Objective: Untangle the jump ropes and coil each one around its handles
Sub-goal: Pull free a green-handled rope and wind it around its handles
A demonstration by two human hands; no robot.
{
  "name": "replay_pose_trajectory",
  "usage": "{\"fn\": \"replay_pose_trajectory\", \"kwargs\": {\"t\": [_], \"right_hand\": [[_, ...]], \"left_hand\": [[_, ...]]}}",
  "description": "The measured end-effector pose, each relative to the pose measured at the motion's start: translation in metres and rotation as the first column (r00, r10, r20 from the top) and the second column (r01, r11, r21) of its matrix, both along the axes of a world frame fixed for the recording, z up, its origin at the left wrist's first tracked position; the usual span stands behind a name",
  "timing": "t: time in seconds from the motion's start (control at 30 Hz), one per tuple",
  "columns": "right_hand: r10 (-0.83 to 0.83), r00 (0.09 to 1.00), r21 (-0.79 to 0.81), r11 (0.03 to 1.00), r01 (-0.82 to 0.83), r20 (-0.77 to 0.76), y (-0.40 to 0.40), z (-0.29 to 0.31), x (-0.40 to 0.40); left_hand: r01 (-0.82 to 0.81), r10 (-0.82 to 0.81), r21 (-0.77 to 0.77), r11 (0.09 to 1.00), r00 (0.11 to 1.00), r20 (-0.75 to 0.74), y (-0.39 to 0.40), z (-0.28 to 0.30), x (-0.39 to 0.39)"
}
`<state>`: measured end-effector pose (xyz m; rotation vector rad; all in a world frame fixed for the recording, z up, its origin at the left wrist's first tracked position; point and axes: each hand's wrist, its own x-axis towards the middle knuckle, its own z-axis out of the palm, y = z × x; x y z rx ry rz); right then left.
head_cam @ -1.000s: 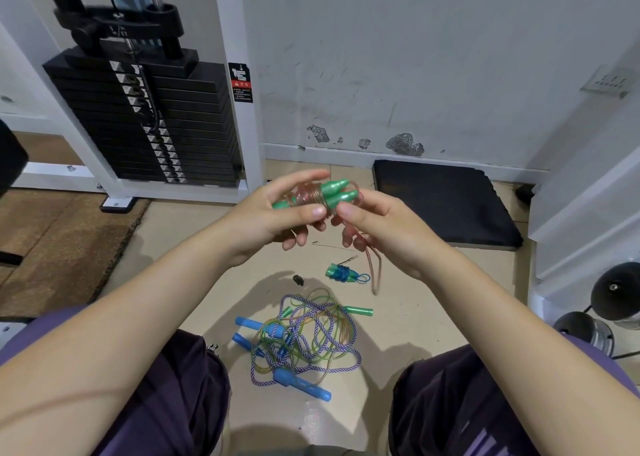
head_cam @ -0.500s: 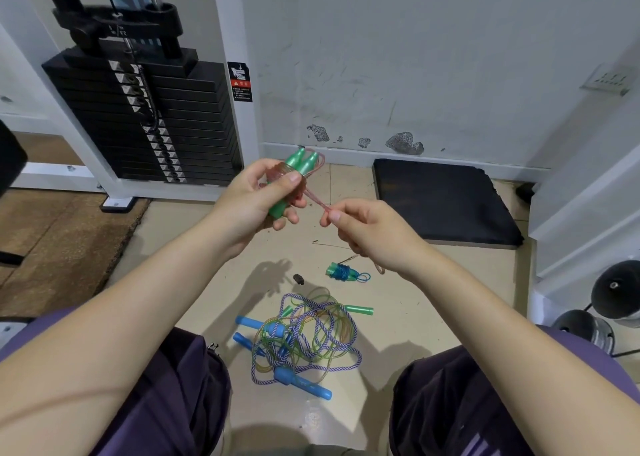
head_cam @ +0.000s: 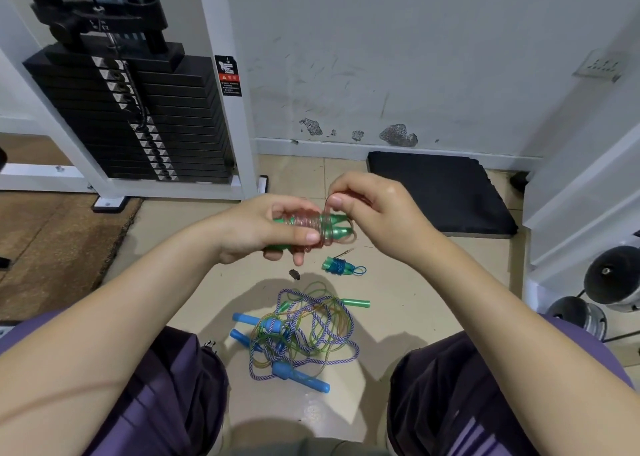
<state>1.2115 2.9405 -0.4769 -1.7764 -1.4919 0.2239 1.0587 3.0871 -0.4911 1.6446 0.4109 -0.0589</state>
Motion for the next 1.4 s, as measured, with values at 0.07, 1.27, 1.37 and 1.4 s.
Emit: {"fn": "replay_pose_trajectory", "kwargs": {"t": [0.07,1.27,1.37,1.4], "right_hand": [[0.024,0.990,-0.039,0.999,-0.030,-0.140,-0.001,-0.001,-0.003],[-0.184,0.785,-0.070,0.982,0.177,-0.592,0.012,-0.004,-0.010],[-0.199,0.795,-0.026,0.974,0.226,-0.573,0.017,-0.002,-0.011],[-0.210,0.798,-0.016,0.970,0.243,-0.566,0.018,-0.002,-0.010]], "left_hand": [[0.086,-0.086,0.024,0.996,0.996,0.008,-0.006,0.002,0.000],[0.012,-0.017,0.117,0.993,0.999,0.043,-0.022,0.008,-0.002],[0.027,-0.031,0.114,0.993,0.999,0.032,-0.028,0.008,0.002],[0.029,-0.033,0.116,0.993,0.999,0.030,-0.029,0.008,0.003]]}}
